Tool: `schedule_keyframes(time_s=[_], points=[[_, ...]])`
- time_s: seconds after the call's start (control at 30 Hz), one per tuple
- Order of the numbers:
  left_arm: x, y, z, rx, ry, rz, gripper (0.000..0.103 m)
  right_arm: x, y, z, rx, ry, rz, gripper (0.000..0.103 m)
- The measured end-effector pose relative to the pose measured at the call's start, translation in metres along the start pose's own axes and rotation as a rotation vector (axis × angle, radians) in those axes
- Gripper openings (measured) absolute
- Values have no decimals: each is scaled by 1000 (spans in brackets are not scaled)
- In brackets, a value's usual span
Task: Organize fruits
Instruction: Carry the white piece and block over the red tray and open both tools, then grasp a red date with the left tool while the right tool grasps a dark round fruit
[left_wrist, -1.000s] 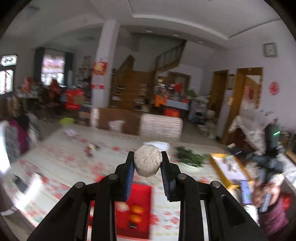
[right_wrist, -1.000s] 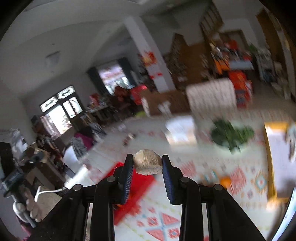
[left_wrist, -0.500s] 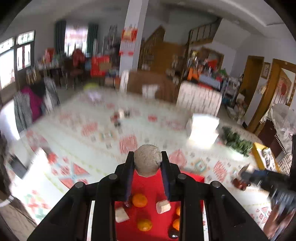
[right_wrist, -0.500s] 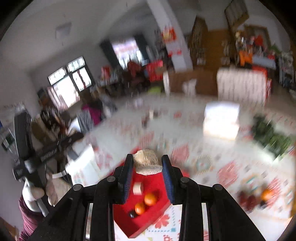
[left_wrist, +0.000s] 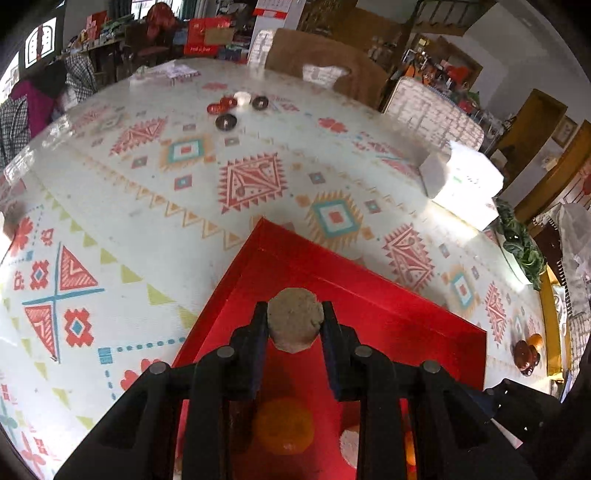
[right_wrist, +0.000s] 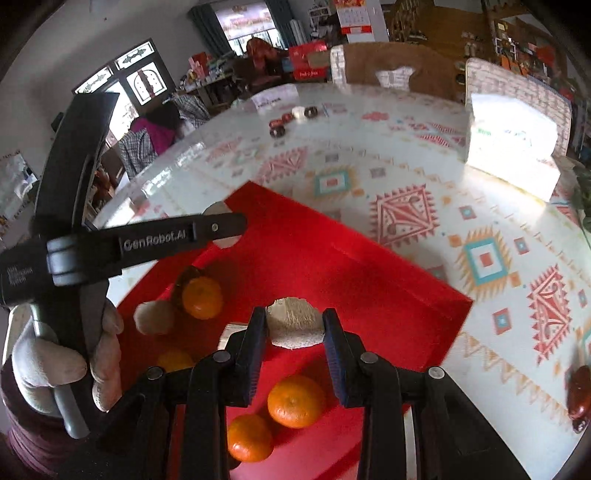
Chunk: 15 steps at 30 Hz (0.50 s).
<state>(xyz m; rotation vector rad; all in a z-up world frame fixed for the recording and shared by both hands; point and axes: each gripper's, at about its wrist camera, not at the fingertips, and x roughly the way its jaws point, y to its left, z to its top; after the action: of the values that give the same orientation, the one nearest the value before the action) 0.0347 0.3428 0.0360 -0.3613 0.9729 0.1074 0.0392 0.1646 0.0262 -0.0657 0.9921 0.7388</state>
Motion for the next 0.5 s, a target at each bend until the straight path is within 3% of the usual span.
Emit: schedule_keyframes(time_s=[0.07, 0.17, 0.37, 0.43, 0.5], points=[[3, 2, 0, -6, 5, 3, 28, 5, 1, 1, -9, 5, -13, 34], [3, 5, 0, -24, 7, -11, 42, 7, 3, -1, -13, -1, -17, 34], [-27, -6, -3, -10, -43, -18, 46, -9, 4, -3, -10, -40, -22, 36], [-48, -18, -7, 22, -90, 6, 53, -20, 4, -3, -6, -62, -18, 40], [-70, -28, -12, 50, -147, 20, 70, -37, 1, -5, 4, -94, -15, 40]])
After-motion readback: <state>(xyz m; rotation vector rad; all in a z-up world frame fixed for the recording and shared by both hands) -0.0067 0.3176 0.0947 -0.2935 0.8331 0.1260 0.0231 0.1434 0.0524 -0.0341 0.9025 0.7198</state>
